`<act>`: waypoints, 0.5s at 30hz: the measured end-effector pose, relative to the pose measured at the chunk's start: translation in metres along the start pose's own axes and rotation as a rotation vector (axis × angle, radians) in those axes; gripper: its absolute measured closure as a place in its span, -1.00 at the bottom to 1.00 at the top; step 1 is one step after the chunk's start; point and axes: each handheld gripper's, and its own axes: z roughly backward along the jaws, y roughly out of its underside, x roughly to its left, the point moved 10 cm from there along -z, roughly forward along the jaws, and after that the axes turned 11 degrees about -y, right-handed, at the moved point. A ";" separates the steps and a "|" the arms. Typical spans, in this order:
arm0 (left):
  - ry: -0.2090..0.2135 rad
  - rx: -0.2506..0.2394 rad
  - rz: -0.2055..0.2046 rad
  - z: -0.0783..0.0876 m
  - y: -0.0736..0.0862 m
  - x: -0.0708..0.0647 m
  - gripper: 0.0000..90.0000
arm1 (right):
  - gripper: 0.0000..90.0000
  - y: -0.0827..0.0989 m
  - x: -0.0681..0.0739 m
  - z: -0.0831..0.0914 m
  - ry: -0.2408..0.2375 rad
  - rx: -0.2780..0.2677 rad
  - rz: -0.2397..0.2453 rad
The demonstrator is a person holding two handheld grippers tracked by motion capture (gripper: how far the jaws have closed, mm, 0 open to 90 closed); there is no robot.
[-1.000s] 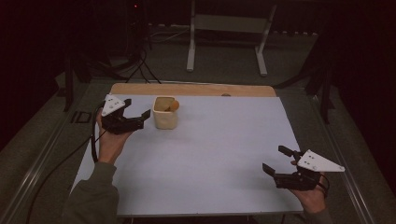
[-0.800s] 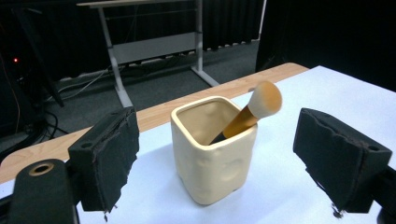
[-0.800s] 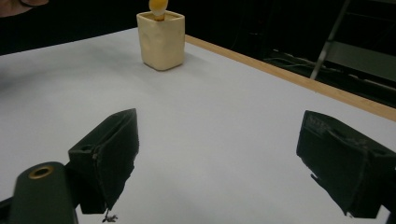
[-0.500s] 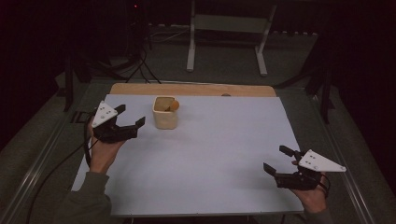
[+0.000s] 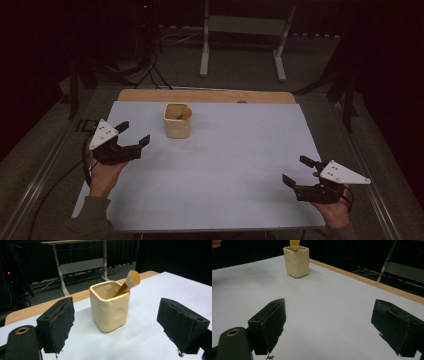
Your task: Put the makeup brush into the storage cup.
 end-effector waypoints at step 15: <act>-0.010 -0.028 -0.007 0.023 0.014 -0.004 -0.65 | -0.73 0.001 -0.002 0.003 0.013 -0.007 -0.008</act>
